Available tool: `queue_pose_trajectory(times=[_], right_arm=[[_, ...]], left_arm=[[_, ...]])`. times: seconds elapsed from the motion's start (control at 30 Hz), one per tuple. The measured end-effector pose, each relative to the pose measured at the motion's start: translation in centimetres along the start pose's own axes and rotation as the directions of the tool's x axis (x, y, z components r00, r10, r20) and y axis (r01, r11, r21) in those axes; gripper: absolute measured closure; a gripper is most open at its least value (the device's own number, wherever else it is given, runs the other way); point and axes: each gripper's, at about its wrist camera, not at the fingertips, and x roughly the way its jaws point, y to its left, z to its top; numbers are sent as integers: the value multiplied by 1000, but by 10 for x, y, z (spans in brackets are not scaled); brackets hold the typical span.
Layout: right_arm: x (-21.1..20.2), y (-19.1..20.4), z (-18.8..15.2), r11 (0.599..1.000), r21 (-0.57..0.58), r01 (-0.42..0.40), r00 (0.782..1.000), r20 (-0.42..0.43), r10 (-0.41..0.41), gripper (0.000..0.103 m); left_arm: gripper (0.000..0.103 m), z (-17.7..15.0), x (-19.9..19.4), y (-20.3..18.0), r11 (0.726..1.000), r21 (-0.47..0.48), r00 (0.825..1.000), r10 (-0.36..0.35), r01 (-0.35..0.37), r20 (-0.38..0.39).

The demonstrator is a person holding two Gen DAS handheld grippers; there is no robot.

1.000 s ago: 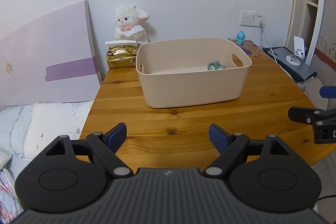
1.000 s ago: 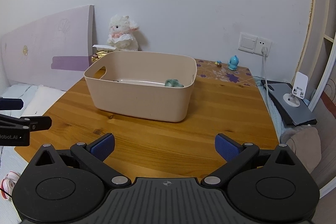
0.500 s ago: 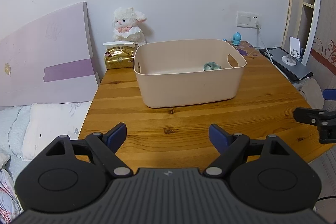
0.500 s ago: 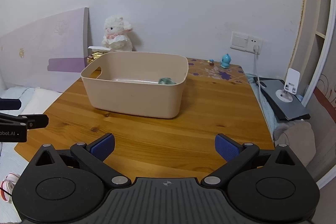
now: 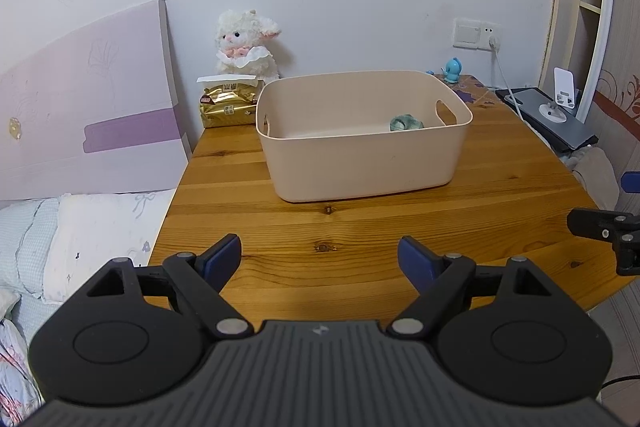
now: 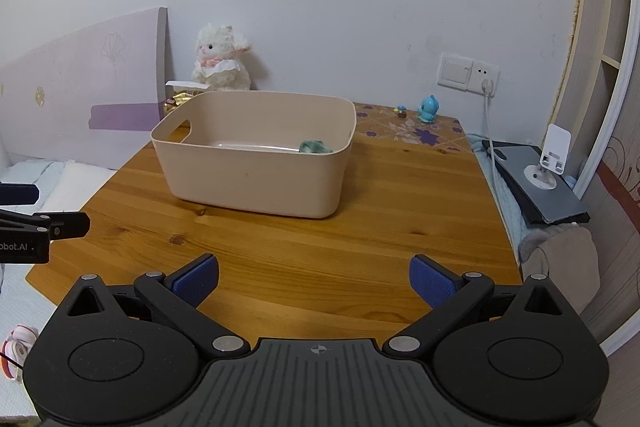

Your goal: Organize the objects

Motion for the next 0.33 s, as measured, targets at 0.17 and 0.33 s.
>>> queue_pose_trajectory(times=[0.17, 0.33], right_arm=[[3, 1, 1, 1000, 2, 1, 1000, -6, -1, 0], [8, 1, 2, 1000, 5, 1, 1000, -19, -1, 0]], left_arm=[[17, 0, 3, -1, 1000, 5, 1000, -7, 7, -8], [17, 2, 8, -1, 1000, 2, 1000, -12, 12, -19]])
